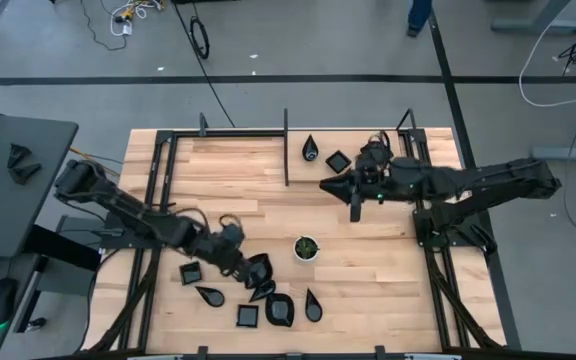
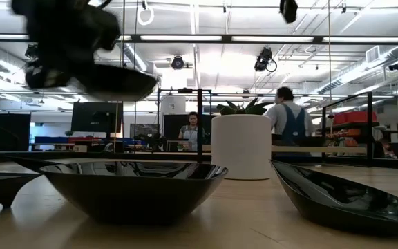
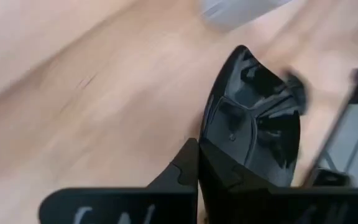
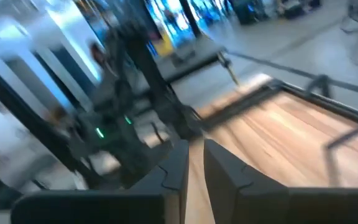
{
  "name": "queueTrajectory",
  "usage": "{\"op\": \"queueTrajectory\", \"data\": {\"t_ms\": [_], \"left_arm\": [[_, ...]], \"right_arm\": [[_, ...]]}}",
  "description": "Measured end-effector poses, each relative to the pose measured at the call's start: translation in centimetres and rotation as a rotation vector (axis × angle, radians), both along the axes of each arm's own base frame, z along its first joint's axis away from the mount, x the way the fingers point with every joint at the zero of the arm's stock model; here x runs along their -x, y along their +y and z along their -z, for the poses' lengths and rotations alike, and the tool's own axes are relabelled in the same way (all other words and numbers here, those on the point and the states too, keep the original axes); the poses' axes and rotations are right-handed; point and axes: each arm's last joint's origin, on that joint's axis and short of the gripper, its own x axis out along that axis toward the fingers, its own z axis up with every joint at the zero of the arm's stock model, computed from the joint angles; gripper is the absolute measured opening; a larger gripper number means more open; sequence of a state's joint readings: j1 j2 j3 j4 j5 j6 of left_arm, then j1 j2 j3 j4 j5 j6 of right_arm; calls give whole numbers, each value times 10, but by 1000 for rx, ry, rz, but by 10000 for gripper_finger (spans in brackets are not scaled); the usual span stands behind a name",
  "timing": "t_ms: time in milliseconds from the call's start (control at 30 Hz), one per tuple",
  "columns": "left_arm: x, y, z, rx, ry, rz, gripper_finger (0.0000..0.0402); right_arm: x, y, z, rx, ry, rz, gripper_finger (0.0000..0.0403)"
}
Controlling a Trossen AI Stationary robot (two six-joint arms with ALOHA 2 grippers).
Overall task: Pick & Place Mini shaped plates
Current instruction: Stack the leaf shaped plate on top of the leaf shaped plate on the shelf
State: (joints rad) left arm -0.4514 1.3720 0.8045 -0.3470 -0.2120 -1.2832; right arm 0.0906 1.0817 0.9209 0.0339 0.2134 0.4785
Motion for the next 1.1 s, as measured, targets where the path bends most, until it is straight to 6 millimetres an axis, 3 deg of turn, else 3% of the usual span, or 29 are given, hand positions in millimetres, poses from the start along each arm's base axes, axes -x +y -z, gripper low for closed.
{"op": "queueTrajectory", "data": {"t_ms": [133,267,433,700,867,1100], "left_arm": [[-23,13,-29,-47,-89,82,2],[-44,28,-53,-125,-153,126,2],[-61,44,-77,-210,-225,196,2],[-66,54,-82,-231,-235,261,3],[-66,51,-82,-247,-238,295,4],[-66,51,-82,-249,-240,298,4]], "right_arm": [[2,-1,-32,51,202,7,54],[-10,3,-38,32,384,-63,59],[-45,12,-9,-100,494,-215,97],[-104,20,30,-190,438,-367,172],[-118,20,53,-204,503,-373,178],[-120,21,58,-182,519,-383,136]]}}
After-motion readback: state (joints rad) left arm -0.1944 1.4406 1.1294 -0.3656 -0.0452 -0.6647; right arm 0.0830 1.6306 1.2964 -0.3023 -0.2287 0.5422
